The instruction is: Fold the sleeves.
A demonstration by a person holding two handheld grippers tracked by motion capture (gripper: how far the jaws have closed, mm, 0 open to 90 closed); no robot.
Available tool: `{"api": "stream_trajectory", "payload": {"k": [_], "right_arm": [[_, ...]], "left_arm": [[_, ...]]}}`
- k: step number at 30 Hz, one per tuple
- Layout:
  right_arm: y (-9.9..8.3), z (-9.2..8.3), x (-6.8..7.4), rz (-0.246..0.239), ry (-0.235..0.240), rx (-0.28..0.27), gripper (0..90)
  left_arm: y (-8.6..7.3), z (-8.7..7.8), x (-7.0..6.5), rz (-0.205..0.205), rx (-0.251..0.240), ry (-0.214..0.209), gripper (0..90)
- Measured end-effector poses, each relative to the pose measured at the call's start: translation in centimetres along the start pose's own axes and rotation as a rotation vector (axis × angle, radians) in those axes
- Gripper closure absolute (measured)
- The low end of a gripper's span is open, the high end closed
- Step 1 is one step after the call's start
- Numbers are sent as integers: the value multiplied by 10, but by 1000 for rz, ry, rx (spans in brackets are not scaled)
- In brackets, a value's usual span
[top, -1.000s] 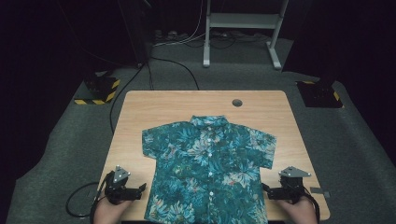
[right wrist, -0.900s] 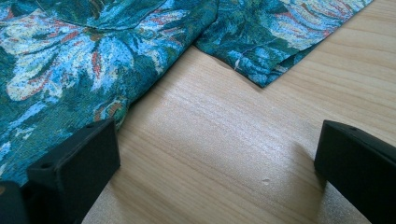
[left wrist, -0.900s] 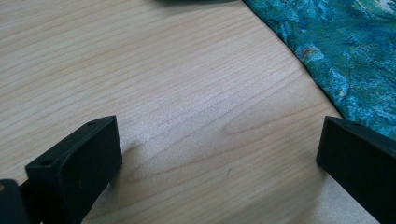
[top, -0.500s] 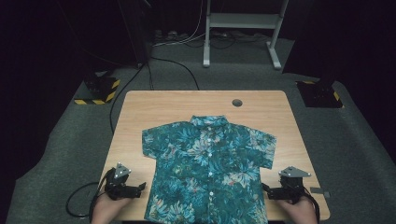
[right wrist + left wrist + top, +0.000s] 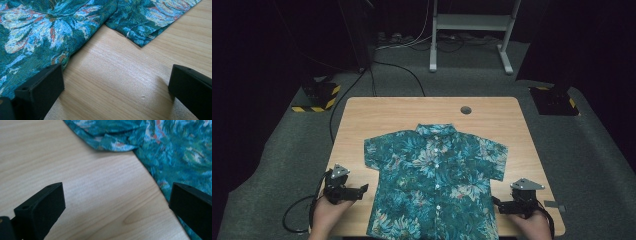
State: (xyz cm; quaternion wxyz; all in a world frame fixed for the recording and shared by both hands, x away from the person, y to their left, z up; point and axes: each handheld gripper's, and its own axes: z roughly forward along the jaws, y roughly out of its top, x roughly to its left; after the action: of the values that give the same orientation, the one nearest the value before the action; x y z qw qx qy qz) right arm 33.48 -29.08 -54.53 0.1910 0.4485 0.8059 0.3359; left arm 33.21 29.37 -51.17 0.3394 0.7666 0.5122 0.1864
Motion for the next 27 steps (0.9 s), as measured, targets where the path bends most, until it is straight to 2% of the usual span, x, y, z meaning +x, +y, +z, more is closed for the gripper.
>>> {"api": "stream_trajectory", "payload": {"k": [3,12,27], "right_arm": [[0,0,0,0,0,0,0],[0,0,0,0,0,0,0],[0,0,0,0,0,0,0]], "left_arm": [[7,-1,1,-5,-16,-2,9],[27,-1,2,20,-38,5,9],[46,5,12,-4,-85,-6,9]]}}
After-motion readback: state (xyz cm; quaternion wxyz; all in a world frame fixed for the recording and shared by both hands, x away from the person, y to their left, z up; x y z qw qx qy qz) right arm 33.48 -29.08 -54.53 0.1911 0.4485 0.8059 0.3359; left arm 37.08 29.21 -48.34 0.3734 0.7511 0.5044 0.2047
